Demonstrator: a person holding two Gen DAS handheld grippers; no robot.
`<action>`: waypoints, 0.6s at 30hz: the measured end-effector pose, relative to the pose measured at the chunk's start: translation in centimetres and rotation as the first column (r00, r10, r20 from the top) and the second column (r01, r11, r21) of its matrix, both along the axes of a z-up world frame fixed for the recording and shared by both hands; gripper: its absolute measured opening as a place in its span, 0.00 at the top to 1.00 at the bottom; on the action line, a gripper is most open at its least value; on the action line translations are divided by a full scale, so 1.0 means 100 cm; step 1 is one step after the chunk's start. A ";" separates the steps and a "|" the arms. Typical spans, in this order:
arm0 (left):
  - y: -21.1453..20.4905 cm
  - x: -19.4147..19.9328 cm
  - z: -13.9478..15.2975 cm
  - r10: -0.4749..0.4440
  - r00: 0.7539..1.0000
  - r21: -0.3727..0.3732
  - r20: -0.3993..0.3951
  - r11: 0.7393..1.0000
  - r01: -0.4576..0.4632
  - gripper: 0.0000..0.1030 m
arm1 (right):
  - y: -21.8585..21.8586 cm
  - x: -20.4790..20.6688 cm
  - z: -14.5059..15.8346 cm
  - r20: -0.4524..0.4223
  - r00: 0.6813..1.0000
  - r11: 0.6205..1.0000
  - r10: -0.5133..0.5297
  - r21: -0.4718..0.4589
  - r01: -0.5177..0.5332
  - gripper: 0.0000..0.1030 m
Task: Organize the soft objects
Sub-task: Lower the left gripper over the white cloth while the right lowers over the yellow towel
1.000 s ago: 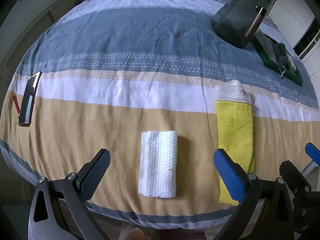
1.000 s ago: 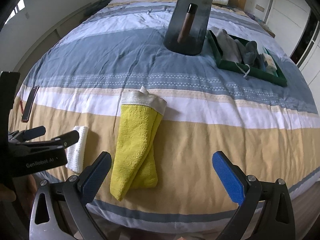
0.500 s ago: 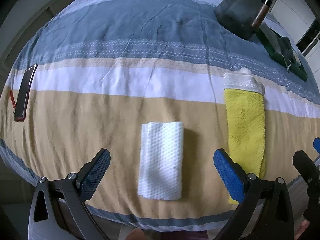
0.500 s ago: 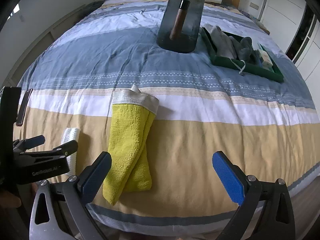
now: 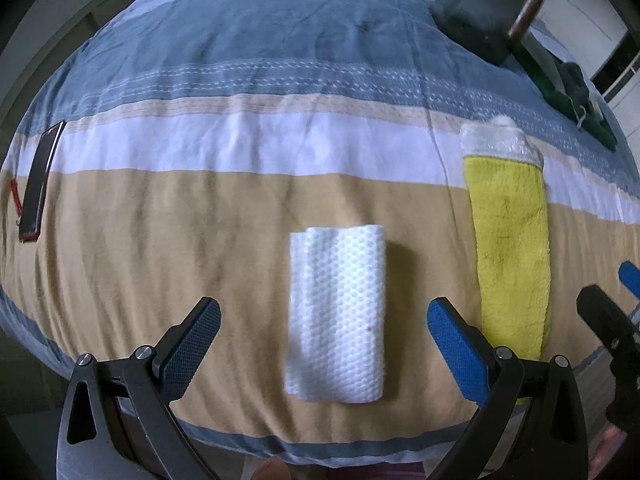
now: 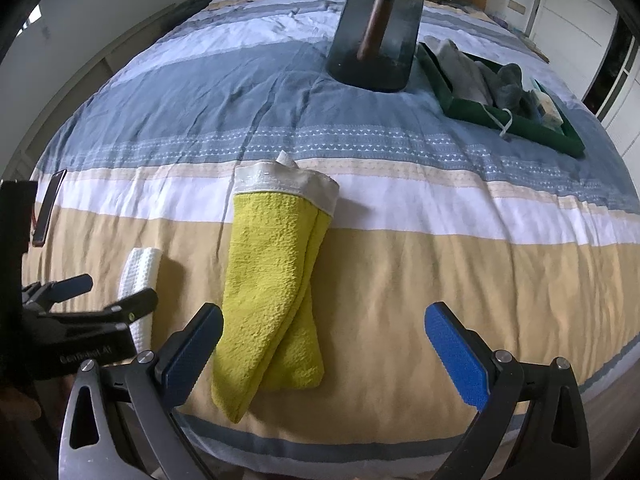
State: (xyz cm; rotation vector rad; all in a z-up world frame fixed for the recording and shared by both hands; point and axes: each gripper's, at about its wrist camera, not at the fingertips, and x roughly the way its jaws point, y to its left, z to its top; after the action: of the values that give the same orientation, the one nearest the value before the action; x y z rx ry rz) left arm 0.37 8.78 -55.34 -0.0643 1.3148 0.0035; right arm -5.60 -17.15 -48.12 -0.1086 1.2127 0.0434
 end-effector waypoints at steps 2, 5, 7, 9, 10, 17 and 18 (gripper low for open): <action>-0.002 0.002 -0.006 -0.001 1.000 0.010 -0.011 1.000 0.001 0.02 | -0.001 0.002 -0.003 -0.006 1.000 1.000 -0.002 -0.004 0.002 0.00; -0.004 0.006 -0.014 0.000 1.000 0.021 -0.022 1.000 0.001 0.02 | -0.004 0.005 -0.007 -0.010 1.000 1.000 -0.009 -0.010 0.009 0.00; -0.003 0.007 -0.019 -0.002 1.000 0.029 -0.027 1.000 0.003 0.02 | -0.004 0.007 -0.010 -0.013 1.000 1.000 -0.010 -0.011 0.010 0.00; -0.001 0.006 -0.023 -0.004 1.000 0.038 -0.028 0.999 0.005 0.02 | -0.004 0.009 -0.014 -0.016 1.000 1.000 -0.008 -0.009 0.008 0.00; 0.000 0.006 -0.025 -0.003 1.000 0.038 -0.029 0.999 0.004 0.02 | -0.003 0.010 -0.015 -0.018 1.000 1.000 -0.007 -0.006 0.006 0.00; 0.004 0.006 -0.043 -0.015 0.999 0.036 -0.031 0.999 0.016 0.02 | 0.005 0.016 -0.028 -0.032 0.999 1.000 0.014 0.010 -0.013 0.00; 0.003 0.006 -0.043 -0.018 0.999 0.038 -0.031 0.999 0.019 0.02 | 0.006 0.017 -0.030 -0.033 0.999 1.000 0.017 0.012 -0.017 0.00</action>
State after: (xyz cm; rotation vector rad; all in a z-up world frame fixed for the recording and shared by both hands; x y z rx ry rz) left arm 0.99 9.10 -59.66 -0.0193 1.3451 0.0144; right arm -3.94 -16.54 -51.15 -0.1083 1.2448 0.0673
